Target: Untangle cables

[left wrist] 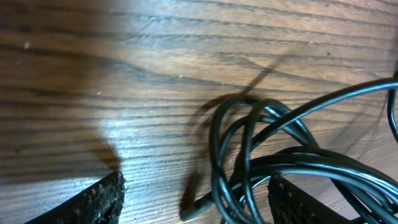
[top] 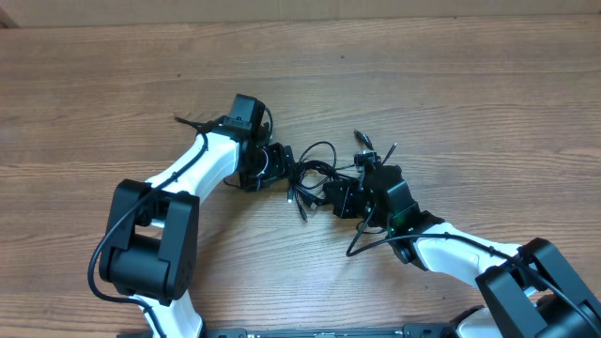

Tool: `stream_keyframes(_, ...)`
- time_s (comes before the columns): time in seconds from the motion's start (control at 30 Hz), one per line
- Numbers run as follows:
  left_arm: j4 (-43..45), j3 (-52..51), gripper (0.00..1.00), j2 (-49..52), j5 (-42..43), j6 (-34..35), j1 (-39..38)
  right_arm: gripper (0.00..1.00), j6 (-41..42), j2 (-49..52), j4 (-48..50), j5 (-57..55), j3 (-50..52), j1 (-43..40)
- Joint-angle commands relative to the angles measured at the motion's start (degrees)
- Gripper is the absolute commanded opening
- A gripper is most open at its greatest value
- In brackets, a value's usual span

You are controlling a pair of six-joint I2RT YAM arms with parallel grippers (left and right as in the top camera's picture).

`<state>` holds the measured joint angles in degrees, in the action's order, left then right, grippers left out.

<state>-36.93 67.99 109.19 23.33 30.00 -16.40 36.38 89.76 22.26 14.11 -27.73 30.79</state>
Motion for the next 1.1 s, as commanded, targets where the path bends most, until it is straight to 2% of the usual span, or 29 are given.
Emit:
stream_keyframes(0.0,-1.3,1.3,0.71,-0.5,3.1,3.1,0.1,0.04,-0.7,0.3,0.4,-1.6,0.3,-0.2)
stream_keyframes(0.1,-2.6,1.3,0.59,-0.5,6.5,3.1,0.0,0.04,-0.7,0.3,0.4,-1.7,0.3,-0.2)
stream_keyframes(0.17,-3.1,1.3,0.45,-0.5,6.8,3.5,-0.2,0.04,-0.7,0.3,0.4,-1.7,0.3,-0.2)
stream_keyframes(0.2,-3.2,1.3,0.42,-0.5,6.7,3.7,-0.2,0.04,-0.7,0.3,0.4,-1.7,0.3,-0.2)
stream_keyframes(0.4,-3.0,1.3,0.4,-0.5,6.4,3.9,-0.4,0.04,-0.7,0.3,0.4,-1.6,0.3,-0.2)
stream_keyframes(0.43,-2.9,1.3,0.41,-0.5,6.2,3.9,-0.4,0.07,-0.6,0.3,0.4,-1.6,0.3,-0.2)
stream_keyframes(0.53,-2.9,1.3,0.55,-0.5,6.1,3.9,-0.4,0.24,-0.2,0.3,0.3,-1.6,0.3,-0.2)
stream_keyframes(0.6,-2.7,1.3,0.57,-0.5,5.9,3.9,-0.4,0.38,-0.2,0.3,0.3,-1.2,0.3,-0.2)
stream_keyframes(0.73,-2.6,1.3,0.59,-0.5,3.8,4.2,-0.5,0.9,2.0,0.3,-0.5,-1.0,0.3,-0.2)
stream_keyframes(0.77,-2.7,1.3,0.6,-0.5,3.2,4.6,-0.5,1.0,2.9,0.3,-1.0,-1.0,0.3,-0.2)
stream_keyframes(0.97,-1.6,1.3,0.69,-0.5,2.8,4.8,-0.5,1.0,12.2,0.3,-6.0,-1.0,0.3,-0.2)
stream_keyframes(1.07,-1.6,1.3,0.72,-0.5,0.0,5.0,-0.5,1.0,16.8,0.3,-8.8,-1.0,0.3,-0.2)
